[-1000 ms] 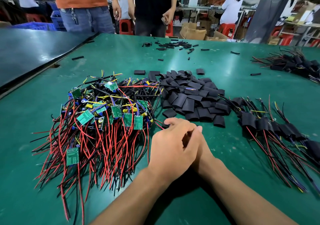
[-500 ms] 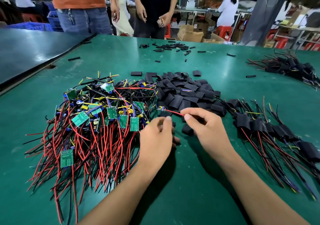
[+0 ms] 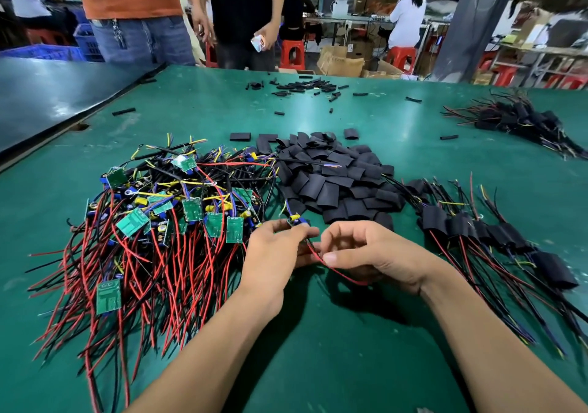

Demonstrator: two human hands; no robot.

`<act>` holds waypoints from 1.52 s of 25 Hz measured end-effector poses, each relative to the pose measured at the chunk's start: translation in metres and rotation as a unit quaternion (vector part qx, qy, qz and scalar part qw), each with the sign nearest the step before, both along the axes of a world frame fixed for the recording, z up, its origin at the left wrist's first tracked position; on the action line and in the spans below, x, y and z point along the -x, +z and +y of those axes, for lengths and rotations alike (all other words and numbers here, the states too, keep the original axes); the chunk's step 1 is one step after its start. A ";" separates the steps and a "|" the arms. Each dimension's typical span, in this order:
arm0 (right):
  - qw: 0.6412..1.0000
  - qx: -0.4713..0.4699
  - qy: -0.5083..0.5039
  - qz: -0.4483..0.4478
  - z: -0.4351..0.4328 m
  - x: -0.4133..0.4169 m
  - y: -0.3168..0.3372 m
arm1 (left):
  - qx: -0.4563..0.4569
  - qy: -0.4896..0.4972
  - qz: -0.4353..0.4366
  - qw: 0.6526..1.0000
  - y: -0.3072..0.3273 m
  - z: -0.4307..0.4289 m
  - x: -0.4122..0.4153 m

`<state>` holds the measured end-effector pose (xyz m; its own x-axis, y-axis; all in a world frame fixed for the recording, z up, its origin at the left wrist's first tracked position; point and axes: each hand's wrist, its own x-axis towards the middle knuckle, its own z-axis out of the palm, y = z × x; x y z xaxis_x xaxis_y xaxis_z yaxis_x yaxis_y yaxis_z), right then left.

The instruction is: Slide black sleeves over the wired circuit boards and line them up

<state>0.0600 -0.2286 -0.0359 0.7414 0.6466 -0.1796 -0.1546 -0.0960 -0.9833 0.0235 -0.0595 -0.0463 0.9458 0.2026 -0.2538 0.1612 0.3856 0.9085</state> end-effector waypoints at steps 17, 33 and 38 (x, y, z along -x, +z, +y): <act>0.888 0.231 -0.286 -0.277 0.006 -0.011 -0.017 | -0.100 -0.218 -0.110 0.965 0.006 -0.006 0.017; 0.905 -0.304 -0.262 0.139 0.005 -0.014 0.001 | -0.247 0.005 -0.134 0.960 0.008 -0.003 0.014; 0.867 -0.379 -0.263 0.186 -0.001 -0.018 0.002 | -0.345 -0.201 -0.186 0.898 0.000 -0.002 0.016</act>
